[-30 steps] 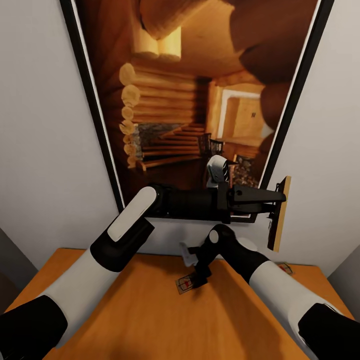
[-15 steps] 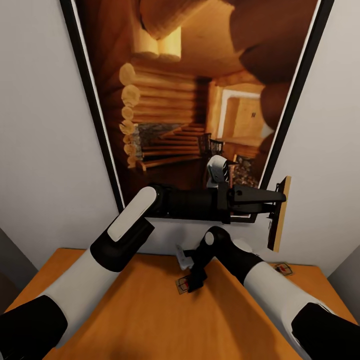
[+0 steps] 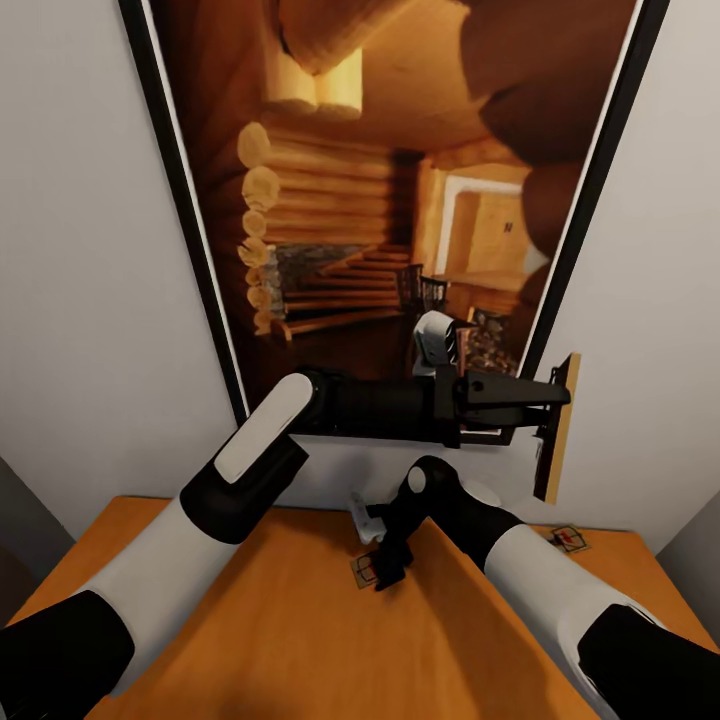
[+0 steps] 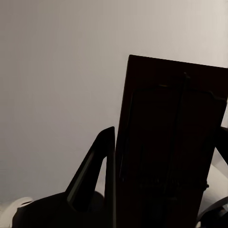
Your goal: Take the four mousetraps from the cabinet in the bathroom and place them on the bathroom floor. Make sure all four end up on the same floor surface, and ensure that at least two of them are either under or directly next to the same bathroom sink.
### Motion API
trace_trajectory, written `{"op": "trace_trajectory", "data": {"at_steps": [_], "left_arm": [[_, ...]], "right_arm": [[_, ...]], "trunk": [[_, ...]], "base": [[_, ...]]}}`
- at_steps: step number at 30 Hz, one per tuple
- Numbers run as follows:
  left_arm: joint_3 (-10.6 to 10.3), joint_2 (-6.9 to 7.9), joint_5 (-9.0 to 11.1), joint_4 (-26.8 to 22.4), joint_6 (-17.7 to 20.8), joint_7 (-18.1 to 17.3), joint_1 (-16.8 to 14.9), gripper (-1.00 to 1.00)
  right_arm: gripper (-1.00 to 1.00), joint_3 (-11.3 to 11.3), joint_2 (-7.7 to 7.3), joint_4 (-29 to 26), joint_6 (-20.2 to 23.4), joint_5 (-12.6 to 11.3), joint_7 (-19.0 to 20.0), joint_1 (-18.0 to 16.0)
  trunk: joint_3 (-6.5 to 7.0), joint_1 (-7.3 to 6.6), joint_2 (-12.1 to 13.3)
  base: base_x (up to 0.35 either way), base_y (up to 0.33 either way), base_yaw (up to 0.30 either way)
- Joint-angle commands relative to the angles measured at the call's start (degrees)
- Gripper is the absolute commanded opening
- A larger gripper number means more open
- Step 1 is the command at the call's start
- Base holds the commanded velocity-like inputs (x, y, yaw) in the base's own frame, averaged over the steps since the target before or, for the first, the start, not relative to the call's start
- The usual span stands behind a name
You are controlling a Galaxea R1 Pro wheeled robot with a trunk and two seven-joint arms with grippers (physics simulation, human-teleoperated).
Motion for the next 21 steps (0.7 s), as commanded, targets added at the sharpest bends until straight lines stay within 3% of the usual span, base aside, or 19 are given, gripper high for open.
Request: {"op": "trace_trajectory", "data": {"at_steps": [1, 21], "left_arm": [[0.0, 0.07, -0.6, 0.0, 0.1, -0.4, -0.1, -1.0], [0.0, 0.31, -0.6, 0.0, 0.1, -0.5, -0.1, -1.0]], "right_arm": [[1.0, 0.0, 0.01, 0.0, -0.1, 0.2, 0.1, 0.0], [1.0, 0.0, -0.03, 0.1, -0.1, 0.2, 0.2, 0.0]], "trunk": [[-0.1, 0.02, -0.1], [-0.1, 0.02, -0.1]], "base": [[0.0, 0.0, 0.0], [0.0, 0.0, 0.0]]}}
